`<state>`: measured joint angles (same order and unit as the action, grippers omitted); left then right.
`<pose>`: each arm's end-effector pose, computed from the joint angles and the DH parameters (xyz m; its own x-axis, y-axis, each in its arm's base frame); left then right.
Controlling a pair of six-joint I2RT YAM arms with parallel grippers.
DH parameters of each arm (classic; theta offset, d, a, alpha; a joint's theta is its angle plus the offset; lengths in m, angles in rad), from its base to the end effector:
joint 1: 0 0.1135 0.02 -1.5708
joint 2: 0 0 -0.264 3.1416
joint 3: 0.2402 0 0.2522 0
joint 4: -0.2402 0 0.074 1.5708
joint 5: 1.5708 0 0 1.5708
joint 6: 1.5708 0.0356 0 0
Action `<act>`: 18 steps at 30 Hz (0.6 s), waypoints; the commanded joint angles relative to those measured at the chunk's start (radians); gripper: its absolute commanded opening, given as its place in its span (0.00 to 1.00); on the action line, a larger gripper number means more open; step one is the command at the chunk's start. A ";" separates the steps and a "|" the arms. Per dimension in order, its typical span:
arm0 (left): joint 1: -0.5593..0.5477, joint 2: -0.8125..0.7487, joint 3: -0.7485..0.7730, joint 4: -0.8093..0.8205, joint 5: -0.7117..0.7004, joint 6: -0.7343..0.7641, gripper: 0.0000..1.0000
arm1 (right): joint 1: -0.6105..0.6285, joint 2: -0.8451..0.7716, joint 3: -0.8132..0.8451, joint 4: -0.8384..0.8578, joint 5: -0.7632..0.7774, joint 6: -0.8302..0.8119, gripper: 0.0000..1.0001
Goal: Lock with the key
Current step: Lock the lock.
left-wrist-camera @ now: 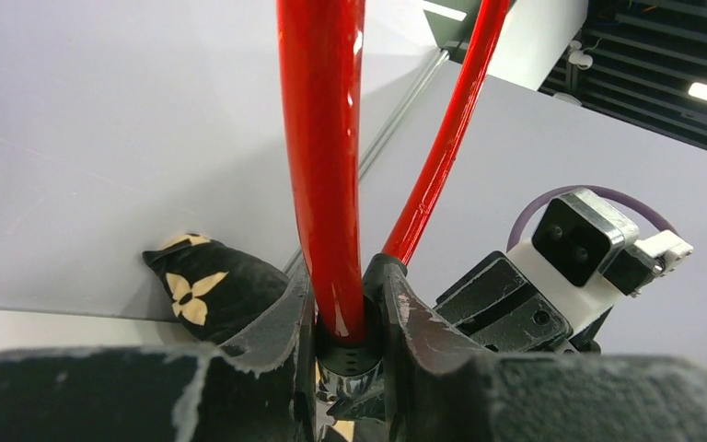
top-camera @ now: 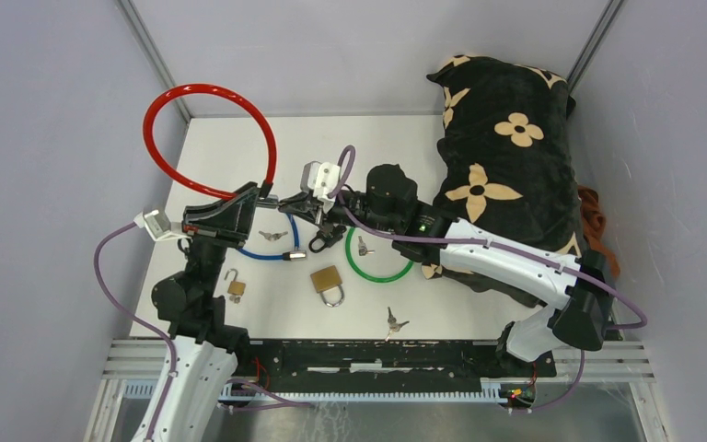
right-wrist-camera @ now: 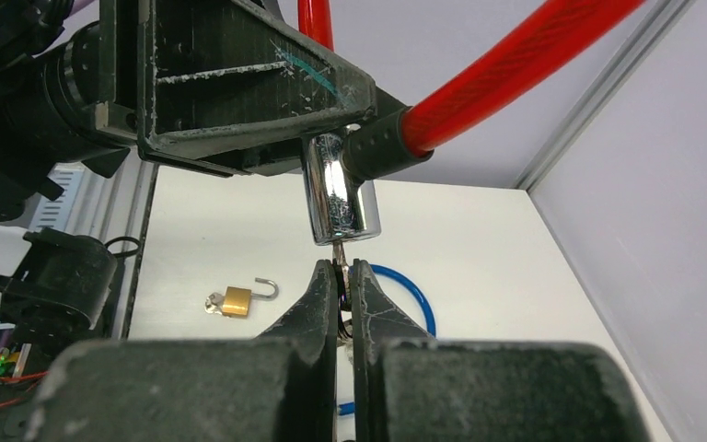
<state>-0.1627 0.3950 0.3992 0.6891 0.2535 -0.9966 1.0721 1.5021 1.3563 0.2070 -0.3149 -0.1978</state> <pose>0.1016 -0.0257 0.3454 0.0511 -0.8320 -0.5523 0.7181 0.4150 -0.5587 0.1628 0.3220 0.4072 0.2218 0.0167 -0.9749 -0.9580 0.1903 -0.2147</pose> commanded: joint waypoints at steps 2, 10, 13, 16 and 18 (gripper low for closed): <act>-0.018 0.011 -0.026 -0.067 0.120 -0.032 0.02 | 0.029 0.011 0.088 0.131 0.042 -0.081 0.00; -0.006 -0.020 -0.023 0.022 0.086 0.041 0.02 | 0.017 -0.009 0.083 0.016 -0.053 -0.143 0.36; -0.004 -0.032 -0.030 0.025 0.093 0.088 0.02 | 0.008 -0.025 0.074 -0.018 -0.066 -0.156 0.62; -0.002 -0.033 -0.040 0.050 0.114 0.105 0.02 | 0.001 -0.026 0.093 -0.043 -0.051 -0.162 0.76; -0.001 -0.032 -0.047 0.062 0.121 0.130 0.02 | -0.020 -0.023 0.118 -0.044 -0.117 -0.130 0.81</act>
<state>-0.1658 0.3756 0.3557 0.6796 0.3241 -0.9428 1.0775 1.5040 1.3945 0.1539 -0.3614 -0.3340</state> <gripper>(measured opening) 0.281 0.769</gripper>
